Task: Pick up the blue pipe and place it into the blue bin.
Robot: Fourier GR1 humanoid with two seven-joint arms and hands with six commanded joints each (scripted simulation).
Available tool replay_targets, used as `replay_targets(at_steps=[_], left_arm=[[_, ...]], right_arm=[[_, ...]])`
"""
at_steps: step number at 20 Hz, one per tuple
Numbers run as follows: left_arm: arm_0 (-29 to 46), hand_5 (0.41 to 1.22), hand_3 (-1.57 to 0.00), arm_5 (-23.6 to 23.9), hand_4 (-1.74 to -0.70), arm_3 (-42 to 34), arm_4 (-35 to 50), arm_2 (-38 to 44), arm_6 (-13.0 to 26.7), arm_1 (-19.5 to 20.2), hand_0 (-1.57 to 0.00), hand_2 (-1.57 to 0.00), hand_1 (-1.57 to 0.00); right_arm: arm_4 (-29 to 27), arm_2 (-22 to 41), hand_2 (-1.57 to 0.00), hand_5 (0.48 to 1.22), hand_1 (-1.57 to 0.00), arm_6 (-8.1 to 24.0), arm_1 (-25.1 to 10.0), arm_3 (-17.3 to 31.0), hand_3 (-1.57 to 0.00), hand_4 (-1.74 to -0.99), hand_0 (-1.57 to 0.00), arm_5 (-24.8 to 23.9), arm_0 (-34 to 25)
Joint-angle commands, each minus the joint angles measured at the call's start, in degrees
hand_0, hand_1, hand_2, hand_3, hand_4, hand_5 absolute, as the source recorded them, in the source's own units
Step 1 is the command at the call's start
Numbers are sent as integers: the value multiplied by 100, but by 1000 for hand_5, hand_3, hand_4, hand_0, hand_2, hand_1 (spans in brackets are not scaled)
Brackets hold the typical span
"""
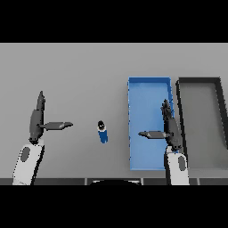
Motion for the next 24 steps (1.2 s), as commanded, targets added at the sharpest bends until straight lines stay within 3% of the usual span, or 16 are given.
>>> replay_targets(at_steps=[1,6,7,9,13,16,19,24], left_arm=[[1,594,1,13,-967,-11,-9,-10,-25,-14,1,1,1],[44,594,1,130,-967,-106,-118,-128,-23,-125,1,1,1],[84,594,1,-533,-967,-175,-162,-353,-276,281,1,1,1],[16,596,1,-1287,-970,-104,-95,-463,-402,762,1,1,1],[-40,598,1,-1740,-967,-19,-85,-556,-604,959,1,1,1],[258,586,1,-2014,-970,-389,-61,-712,-873,1099,1,1,1],[424,566,1,-2418,-989,-905,34,-971,-735,1333,1,1,1],[438,483,1,-2579,-1047,-1480,-251,-1644,216,1287,1,1,1]], right_arm=[[-12,-13,1,594,1,-2,-14,-1,1,-1210,1,4,3],[-135,-117,1,594,1,43,-154,-21,1,-1210,1,96,-2],[284,86,1,594,1,-297,-566,-144,1,-1210,1,269,98],[804,353,1,589,1,-612,-937,-328,1,-1198,1,387,304],[1012,489,1,587,1,-520,-1057,-557,1,-1191,1,418,411],[1057,544,1,580,1,-447,-1058,-656,1,-1181,1,421,459],[926,486,1,580,1,-299,-1029,-646,1,-1200,1,439,325],[889,479,1,573,1,-387,-1002,-591,1,-1228,1,460,302]])
